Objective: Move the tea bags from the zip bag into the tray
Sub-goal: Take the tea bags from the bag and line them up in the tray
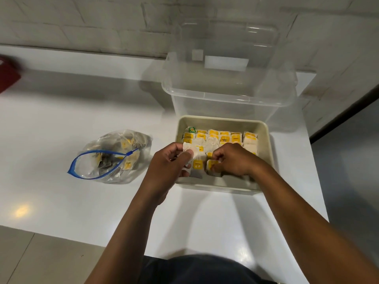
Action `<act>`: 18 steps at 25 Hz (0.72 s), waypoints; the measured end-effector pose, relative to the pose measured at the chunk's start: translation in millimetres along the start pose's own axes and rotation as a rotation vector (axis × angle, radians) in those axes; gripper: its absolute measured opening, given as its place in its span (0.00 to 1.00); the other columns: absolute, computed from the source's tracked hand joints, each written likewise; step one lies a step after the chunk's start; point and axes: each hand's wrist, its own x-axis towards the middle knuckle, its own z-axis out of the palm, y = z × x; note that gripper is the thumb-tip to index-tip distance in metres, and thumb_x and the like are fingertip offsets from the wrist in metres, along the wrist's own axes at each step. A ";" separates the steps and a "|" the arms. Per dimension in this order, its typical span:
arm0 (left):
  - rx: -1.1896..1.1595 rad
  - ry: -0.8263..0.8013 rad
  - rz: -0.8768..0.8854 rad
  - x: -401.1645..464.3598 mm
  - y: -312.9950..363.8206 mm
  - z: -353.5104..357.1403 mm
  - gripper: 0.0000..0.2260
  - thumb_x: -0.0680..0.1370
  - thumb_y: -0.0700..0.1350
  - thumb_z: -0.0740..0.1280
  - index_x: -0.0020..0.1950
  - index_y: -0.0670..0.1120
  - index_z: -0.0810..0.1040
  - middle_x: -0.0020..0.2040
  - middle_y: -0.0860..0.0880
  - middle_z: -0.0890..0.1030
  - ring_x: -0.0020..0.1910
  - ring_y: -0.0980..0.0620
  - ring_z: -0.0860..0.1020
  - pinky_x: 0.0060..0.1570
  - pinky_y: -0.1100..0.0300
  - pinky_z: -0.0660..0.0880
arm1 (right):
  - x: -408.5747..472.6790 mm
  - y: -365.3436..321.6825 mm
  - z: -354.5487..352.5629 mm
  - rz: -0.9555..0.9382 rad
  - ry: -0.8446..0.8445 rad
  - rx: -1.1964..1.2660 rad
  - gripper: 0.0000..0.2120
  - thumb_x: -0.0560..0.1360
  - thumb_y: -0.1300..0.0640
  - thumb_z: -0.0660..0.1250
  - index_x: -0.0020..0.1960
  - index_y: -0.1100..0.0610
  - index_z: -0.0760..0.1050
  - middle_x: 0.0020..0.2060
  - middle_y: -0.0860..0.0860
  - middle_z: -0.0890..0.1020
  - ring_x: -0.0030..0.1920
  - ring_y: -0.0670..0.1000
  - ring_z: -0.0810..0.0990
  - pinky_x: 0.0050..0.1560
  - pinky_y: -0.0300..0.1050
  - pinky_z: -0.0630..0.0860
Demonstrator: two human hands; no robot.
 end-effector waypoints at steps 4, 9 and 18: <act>0.004 -0.004 0.003 1.4 -0.3 -2.2 0.04 0.79 0.43 0.69 0.51 0.46 0.82 0.36 0.54 0.81 0.38 0.53 0.77 0.35 0.61 0.76 | 9.5 5.5 9.8 0.076 0.072 0.008 0.08 0.68 0.53 0.77 0.36 0.47 0.77 0.34 0.43 0.80 0.39 0.48 0.80 0.41 0.44 0.77; 0.011 -0.012 0.008 1.0 0.1 -1.7 0.04 0.79 0.43 0.69 0.51 0.47 0.83 0.36 0.54 0.81 0.39 0.53 0.78 0.36 0.60 0.77 | 6.1 4.1 5.7 0.032 -0.006 0.046 0.10 0.70 0.55 0.77 0.35 0.50 0.76 0.31 0.44 0.76 0.35 0.46 0.74 0.36 0.41 0.70; 0.039 -0.026 0.009 0.1 0.4 -2.2 0.04 0.79 0.44 0.69 0.52 0.48 0.83 0.39 0.53 0.83 0.39 0.53 0.79 0.39 0.57 0.79 | 13.3 4.1 13.8 0.146 0.202 -0.153 0.06 0.69 0.54 0.73 0.45 0.50 0.79 0.44 0.47 0.82 0.46 0.52 0.79 0.42 0.43 0.75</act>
